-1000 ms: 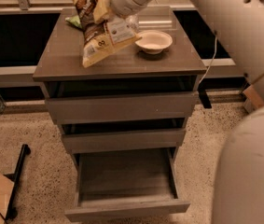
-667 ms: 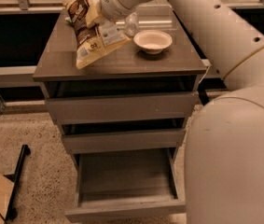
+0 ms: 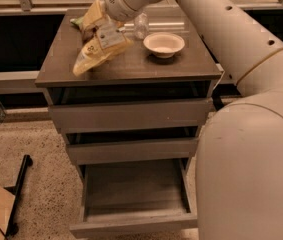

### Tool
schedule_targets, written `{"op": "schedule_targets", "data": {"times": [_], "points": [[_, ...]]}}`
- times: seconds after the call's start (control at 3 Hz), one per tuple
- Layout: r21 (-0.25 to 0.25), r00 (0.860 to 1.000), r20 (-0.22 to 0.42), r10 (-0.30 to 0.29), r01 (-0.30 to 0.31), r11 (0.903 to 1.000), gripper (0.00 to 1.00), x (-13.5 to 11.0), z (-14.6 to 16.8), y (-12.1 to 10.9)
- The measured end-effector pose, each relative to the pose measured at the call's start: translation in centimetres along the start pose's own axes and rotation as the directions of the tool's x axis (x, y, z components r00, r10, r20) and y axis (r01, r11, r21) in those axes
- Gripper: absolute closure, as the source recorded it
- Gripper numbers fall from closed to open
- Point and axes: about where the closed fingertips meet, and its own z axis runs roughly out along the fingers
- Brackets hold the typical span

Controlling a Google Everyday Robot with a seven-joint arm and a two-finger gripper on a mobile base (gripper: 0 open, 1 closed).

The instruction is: Pick brown chip bag from bottom drawer and place on counter

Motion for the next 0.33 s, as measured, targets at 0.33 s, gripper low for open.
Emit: {"op": "schedule_targets", "data": {"times": [0.33], "points": [[-0.003,1.0,-0.004,0.0,0.0,1.0,0.0,0.11,0.33,0.11]]}}
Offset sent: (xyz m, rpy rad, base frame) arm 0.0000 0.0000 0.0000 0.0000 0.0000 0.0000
